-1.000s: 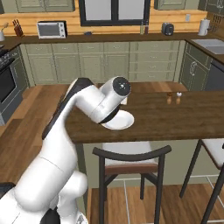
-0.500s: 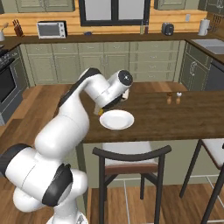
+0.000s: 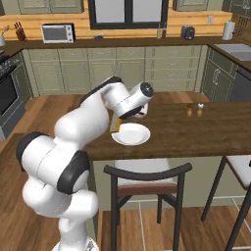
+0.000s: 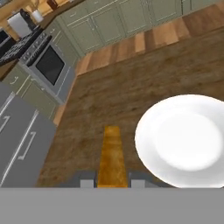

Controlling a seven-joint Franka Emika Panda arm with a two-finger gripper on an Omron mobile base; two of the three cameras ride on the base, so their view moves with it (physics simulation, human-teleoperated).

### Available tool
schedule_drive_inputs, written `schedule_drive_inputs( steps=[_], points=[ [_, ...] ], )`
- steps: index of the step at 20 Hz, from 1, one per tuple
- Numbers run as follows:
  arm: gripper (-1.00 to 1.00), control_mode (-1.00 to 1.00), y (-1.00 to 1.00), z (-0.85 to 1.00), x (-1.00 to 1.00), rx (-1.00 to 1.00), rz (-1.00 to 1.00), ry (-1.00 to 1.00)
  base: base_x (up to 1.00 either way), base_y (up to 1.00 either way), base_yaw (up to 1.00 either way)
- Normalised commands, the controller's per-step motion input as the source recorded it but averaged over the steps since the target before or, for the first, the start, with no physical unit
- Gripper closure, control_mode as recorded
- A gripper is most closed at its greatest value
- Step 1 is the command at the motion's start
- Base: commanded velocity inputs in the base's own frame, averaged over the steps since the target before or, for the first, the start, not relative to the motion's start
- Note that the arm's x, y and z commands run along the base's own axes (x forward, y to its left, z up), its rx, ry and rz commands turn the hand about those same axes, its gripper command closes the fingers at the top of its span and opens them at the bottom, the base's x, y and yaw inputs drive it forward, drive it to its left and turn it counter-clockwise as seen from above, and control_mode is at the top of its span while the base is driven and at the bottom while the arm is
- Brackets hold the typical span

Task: Start the toaster. Once the lever pops up, take the bread to the plate on the dining counter.

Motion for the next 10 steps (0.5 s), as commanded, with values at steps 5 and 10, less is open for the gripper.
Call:
schedule_drive_inputs(
  steps=[5, 10],
  points=[
    [1.0, -1.0, -0.01, -0.6, 0.49, 0.0, 0.0, 0.0, 0.0, 0.0, 0.0],
    [1.0, -1.0, -0.02, -0.6, 0.42, -0.02, 0.0, 0.0, 0.0, 0.0, 0.0]
  ],
)
